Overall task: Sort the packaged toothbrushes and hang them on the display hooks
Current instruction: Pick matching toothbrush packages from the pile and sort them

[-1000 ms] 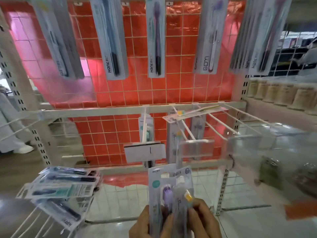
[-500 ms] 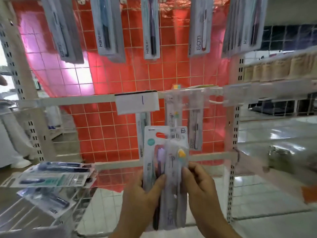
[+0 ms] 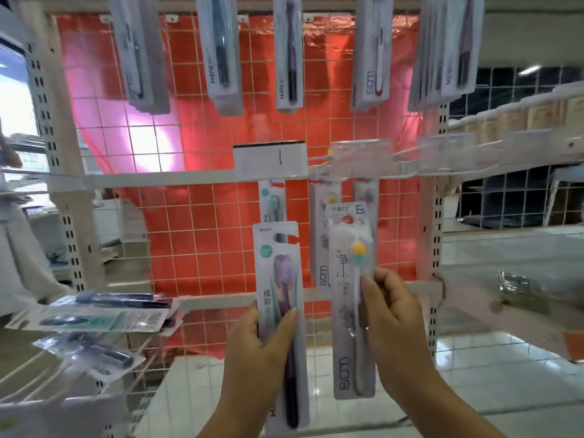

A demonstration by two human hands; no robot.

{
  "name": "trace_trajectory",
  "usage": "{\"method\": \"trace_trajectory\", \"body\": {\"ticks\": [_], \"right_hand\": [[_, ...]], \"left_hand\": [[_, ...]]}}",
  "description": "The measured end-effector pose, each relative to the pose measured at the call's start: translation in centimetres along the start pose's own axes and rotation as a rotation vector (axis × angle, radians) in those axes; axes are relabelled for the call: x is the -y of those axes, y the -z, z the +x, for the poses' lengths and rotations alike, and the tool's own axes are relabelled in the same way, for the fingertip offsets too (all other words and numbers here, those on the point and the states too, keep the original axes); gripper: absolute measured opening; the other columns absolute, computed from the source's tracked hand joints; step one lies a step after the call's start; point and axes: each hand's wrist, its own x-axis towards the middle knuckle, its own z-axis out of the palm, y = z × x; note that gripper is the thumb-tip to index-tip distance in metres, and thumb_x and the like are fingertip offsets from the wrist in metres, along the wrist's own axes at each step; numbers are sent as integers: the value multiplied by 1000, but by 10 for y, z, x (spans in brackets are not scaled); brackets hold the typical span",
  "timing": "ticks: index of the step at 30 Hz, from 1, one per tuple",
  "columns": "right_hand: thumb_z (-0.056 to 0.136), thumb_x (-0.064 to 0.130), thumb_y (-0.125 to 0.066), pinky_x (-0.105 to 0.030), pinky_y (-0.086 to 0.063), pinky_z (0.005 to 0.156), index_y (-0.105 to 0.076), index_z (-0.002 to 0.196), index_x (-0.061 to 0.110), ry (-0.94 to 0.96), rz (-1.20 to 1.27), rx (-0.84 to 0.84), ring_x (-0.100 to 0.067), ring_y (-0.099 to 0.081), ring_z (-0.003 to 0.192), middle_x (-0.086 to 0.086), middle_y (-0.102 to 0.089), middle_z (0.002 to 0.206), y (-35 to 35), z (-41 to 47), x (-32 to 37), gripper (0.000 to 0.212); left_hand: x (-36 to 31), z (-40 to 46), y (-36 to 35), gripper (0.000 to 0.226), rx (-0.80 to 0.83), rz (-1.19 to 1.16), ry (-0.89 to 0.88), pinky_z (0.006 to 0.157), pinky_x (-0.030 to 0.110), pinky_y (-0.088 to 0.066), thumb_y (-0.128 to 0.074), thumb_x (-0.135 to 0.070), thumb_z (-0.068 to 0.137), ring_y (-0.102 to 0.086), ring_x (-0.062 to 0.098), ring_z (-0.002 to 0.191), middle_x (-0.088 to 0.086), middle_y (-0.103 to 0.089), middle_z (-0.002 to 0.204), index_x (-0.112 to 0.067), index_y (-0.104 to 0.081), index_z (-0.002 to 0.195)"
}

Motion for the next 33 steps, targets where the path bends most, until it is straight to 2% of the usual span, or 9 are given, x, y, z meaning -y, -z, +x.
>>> {"method": "trace_trajectory", "body": {"ticks": [2,4,7,12,20,25,27,30,33], "right_hand": [[95,27,-48,-61,-50,68,-58,87,8,30,11,13,-53,-54,75,-31,-57,83,0,3,3,23],[95,26,-47,-58,-54,68,-59,88,9,64,25,16,-49,-59,78,-25,-63,81,1,8,7,22],[96,23,-47,-39,-60,63,-60,90,11,83,71,25,-31,-69,73,-11,-70,78,2,17,14,19],[97,22,-47,-29,-58,58,-59,90,9,65,94,11,-19,-68,65,-4,-70,72,1,25,21,18],[97,23,-47,-30,-57,59,-58,90,9,78,49,28,-17,-65,63,-2,-68,70,-1,34,18,20],[98,23,-47,-32,-58,61,-59,91,10,94,24,14,-18,-67,66,-3,-69,72,0,35,16,19],[97,23,-47,-38,-58,62,-59,90,10,86,21,4,-26,-66,66,-8,-68,73,-1,33,15,19],[97,23,-47,-52,-55,68,-59,91,9,55,13,-20,-44,-62,76,-21,-66,81,-2,28,9,20],[97,23,-47,-53,-55,68,-59,91,10,24,15,-46,-48,-61,79,-24,-66,83,-1,27,7,19]], "left_hand": [[-2,0,1,6,-13,-36,-9,58,15,-54,-68,-22,83,-70,13,76,-2,-74,79,-25,-69,87],[-7,2,-1,10,-13,-70,-24,55,7,-49,-68,-16,82,-69,1,73,-10,-74,75,-22,-68,90],[-13,1,-8,13,-7,-118,-30,53,5,-47,-67,-9,83,-67,-3,67,-15,-73,73,-20,-67,88],[-11,-5,-13,14,-6,-111,-39,54,6,-47,-68,-8,82,-68,-2,69,-13,-74,76,-17,-69,92],[-10,-11,-5,12,-29,-89,-11,50,4,-45,-71,-8,79,-66,-5,65,-16,-72,70,-17,-69,85],[-6,-13,-3,13,-46,-87,5,51,5,-46,-72,-9,78,-67,-2,67,-8,-73,71,-21,-69,84],[-7,-15,-2,13,-56,-75,9,49,6,-46,-73,-9,77,-67,-1,65,-2,-72,69,-21,-68,81],[-7,-16,-1,14,-76,-61,8,46,6,-45,-74,-8,76,-65,-1,60,-3,-71,63,-21,-69,79],[-3,-15,-1,18,-90,-35,7,48,7,-46,-75,-7,75,-67,9,65,-2,-71,64,-24,-67,78]]}}
